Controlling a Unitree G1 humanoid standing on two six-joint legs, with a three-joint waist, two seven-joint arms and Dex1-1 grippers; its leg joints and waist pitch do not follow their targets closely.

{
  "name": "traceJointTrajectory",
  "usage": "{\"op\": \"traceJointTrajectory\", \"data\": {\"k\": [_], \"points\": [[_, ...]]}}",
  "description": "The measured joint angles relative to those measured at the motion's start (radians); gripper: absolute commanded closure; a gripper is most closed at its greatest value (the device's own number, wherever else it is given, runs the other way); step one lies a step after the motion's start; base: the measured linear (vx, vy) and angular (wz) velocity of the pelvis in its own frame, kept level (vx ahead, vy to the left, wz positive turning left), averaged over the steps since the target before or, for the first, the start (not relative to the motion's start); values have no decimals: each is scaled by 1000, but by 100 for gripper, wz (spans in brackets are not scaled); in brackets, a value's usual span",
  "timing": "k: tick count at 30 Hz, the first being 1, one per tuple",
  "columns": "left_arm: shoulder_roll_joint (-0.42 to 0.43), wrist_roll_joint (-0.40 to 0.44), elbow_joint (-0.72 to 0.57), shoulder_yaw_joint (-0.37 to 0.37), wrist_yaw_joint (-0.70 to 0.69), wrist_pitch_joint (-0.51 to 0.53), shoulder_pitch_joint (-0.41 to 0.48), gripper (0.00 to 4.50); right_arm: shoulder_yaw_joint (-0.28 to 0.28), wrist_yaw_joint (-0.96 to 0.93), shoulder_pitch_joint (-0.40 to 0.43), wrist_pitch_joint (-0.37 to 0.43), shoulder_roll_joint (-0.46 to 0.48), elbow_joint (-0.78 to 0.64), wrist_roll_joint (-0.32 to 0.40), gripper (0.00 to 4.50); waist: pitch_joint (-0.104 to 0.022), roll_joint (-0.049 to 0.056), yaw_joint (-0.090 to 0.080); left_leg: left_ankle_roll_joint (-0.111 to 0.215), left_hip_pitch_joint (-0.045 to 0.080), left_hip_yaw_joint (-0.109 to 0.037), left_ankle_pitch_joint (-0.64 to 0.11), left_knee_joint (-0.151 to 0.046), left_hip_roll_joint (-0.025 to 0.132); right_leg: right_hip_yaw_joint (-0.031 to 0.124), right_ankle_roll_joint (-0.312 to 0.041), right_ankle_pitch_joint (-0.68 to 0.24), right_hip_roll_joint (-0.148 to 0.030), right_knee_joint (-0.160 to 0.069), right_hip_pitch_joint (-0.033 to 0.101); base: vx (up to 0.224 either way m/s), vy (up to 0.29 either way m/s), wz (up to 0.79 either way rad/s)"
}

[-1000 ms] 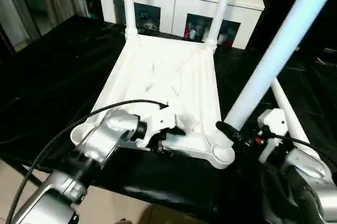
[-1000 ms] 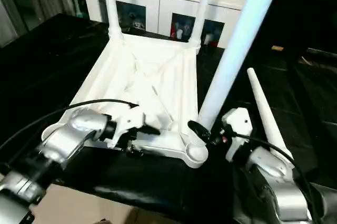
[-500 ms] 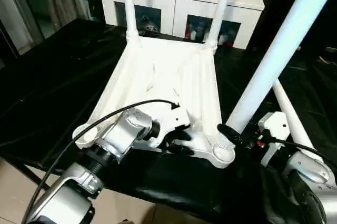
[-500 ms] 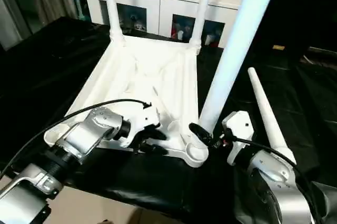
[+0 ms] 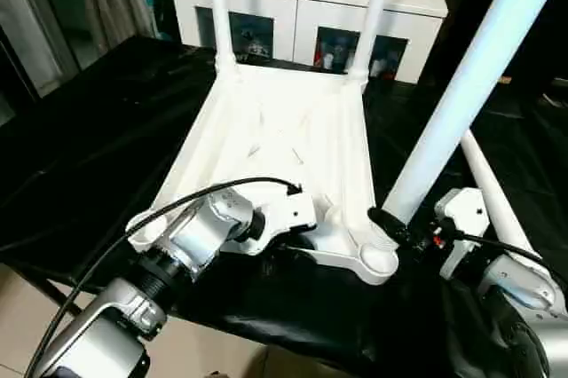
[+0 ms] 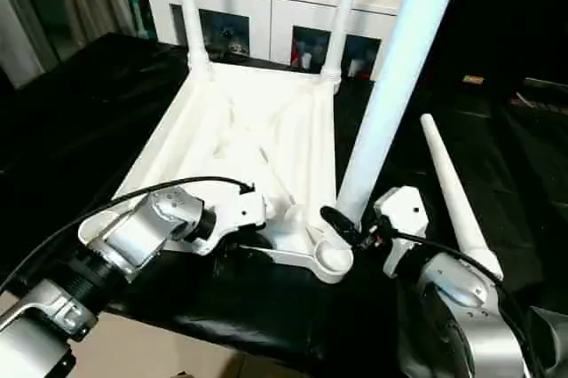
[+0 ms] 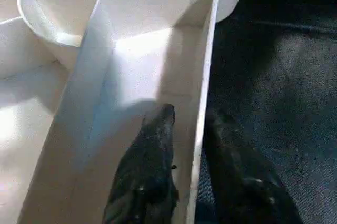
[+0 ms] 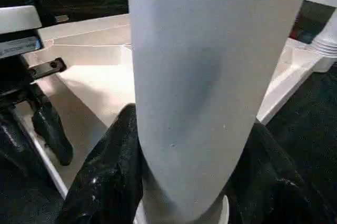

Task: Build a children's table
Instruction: Pick table leg

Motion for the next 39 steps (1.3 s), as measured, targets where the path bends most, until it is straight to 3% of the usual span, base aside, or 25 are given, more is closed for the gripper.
{"op": "traceJointTrajectory", "data": {"k": [7, 10, 13, 15, 17, 21, 25, 30, 33, 36, 39], "points": [[-8, -4, 24, 7, -14, -18, 2, 423, -3, -14, 5, 3, 10, -5, 1, 265, -5, 14, -1, 0, 0, 0, 0, 0, 0, 0, 0, 0, 0, -1, 0, 0, 0, 0], [2, -21, 24, 29, -29, -16, 17, 446, -4, -27, 2, 5, 35, -6, 12, 265, -6, 25, -11, 0, -2, 0, 0, -1, -1, 0, 1, -1, 0, -2, 1, 0, 0, 0], [50, -33, -34, 50, -41, -12, 62, 449, -7, -38, -4, 16, 68, -2, 45, 265, -5, 24, -25, 0, 1, -2, 0, -6, -1, 0, 2, -2, 0, 0, -2, 0, 0, 0], [99, -48, -103, 79, -43, 13, 115, 449, -7, -42, -23, 30, 87, 16, 66, 265, -2, 16, -39, 0, 1, -7, 0, -10, 0, -1, 0, -2, 0, 1, -7, 0, 0, 0], [142, -61, -163, 102, -47, 37, 157, 449, -6, -37, -39, 41, 86, 46, 68, 265, -1, 15, -48, 4, -1, -18, 3, -10, -1, -3, -1, -3, 1, 3, -11, 8, -14, -10], [195, -63, -259, 155, -35, 91, 222, 449, 7, -17, -65, 55, 90, 92, 70, 265, 1, -7, -64, 4, -1, -19, 3, -15, 0, -2, -3, -2, 1, 3, -17, 0, 0, 0], [239, -67, -344, 206, -8, 125, 290, 450, 13, -7, -114, 56, 100, 116, 73, 265, 3, -17, -74, 3, 1, -21, 3, -16, 0, -2, -3, -2, 1, 2, -18, 0, 0, 0], [220, -70, -378, 233, 32, 79, 320, 450, 16, 7, -158, 79, 128, 147, 104, 266, 7, -29, -65, 3, 0, -21, 3, -15, -1, -1, -4, -2, 0, 2, -18, 0, 0, 0], [153, -70, -350, 232, 60, 33, 304, 450, 23, 21, -200, 93, 140, 182, 115, 266, 10, -35, -49, 3, 0, -19, 3, -15, -1, -1, -4, -2, -1, 2, -18, 0, 0, 0], [121, -70, -325, 217, 74, 21, 275, 450, 40, 27, -230, 98, 149, 197, 116, 266, 11, -50, -31, 3, 0, -19, 3, -15, 0, -1, -4, -2, -1, 2, -18, 0, 0, 0], [112, -69, -301, 201, 75, 6, 258, 450, 56, 34, -266, 101, 161, 219, 110, 266, 11, -50, -22, 2, 0, -17, 4, -14, -1, 0, -4, -2, -2, 3, -17, 0, 0, 0]]}}
